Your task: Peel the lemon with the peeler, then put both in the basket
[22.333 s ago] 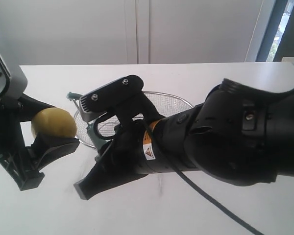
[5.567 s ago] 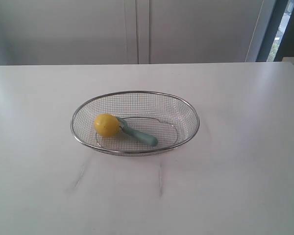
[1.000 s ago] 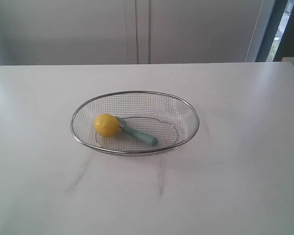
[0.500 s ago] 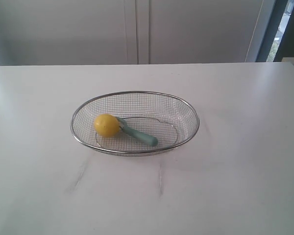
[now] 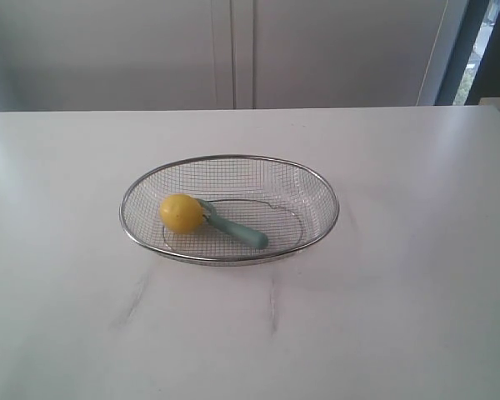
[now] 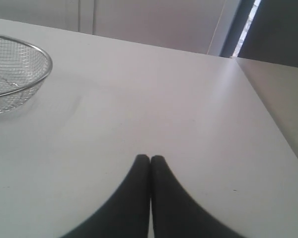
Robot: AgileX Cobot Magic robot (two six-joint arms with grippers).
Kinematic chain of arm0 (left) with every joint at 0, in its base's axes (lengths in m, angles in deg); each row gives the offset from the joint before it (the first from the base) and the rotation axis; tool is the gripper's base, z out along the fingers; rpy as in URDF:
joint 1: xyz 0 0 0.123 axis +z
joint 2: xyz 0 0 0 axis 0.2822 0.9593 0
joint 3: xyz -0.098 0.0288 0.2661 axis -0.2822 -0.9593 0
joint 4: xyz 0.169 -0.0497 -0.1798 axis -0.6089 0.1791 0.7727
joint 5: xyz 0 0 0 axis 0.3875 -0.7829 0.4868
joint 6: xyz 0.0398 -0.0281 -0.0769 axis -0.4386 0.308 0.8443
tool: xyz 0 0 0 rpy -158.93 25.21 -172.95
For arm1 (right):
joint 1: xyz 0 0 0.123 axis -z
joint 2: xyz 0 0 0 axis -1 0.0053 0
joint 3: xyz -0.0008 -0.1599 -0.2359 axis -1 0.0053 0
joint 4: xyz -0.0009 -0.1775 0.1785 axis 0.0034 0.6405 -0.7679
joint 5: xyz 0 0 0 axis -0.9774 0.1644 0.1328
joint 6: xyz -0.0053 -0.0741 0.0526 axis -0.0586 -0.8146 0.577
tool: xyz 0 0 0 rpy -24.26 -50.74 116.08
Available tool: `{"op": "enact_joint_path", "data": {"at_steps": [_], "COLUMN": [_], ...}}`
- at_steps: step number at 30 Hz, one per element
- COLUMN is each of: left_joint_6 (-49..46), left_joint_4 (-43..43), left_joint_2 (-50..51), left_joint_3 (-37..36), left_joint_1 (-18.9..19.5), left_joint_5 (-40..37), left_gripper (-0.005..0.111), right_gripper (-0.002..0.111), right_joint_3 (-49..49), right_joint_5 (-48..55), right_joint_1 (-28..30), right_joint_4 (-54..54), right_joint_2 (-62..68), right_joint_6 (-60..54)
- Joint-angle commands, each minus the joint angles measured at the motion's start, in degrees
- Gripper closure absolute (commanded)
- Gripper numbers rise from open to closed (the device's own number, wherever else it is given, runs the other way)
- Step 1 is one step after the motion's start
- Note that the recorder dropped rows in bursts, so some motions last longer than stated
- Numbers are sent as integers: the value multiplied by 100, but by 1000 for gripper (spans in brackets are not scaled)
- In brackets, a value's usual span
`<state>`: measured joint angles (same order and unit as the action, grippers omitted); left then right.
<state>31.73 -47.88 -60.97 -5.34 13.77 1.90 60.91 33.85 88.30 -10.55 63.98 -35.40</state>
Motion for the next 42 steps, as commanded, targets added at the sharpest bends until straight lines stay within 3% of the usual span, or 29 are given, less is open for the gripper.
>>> {"op": "enact_joint_path", "data": {"at_steps": [1,29,35,42], "left_joint_6": [-22,-22,-22,-22], "left_joint_4": [31,31,31,31], "left_joint_2": [-24,-24,-24,-24], "left_joint_3": [-27,-27,-27,-27], "left_joint_1": [24,24,24,24], "left_joint_5": [25,25,25,25], "left_gripper": [107,107,107,107], "right_gripper": [108,108,108,108], "right_joint_3": [27,27,27,27], "right_joint_5": [-71,95,94,94], "right_joint_1": [198,197,197,197], "right_joint_4": [-7,-7,-7,-7], "right_joint_2": [-33,-33,-33,-33], "right_joint_6": [25,25,1104,1185]}}
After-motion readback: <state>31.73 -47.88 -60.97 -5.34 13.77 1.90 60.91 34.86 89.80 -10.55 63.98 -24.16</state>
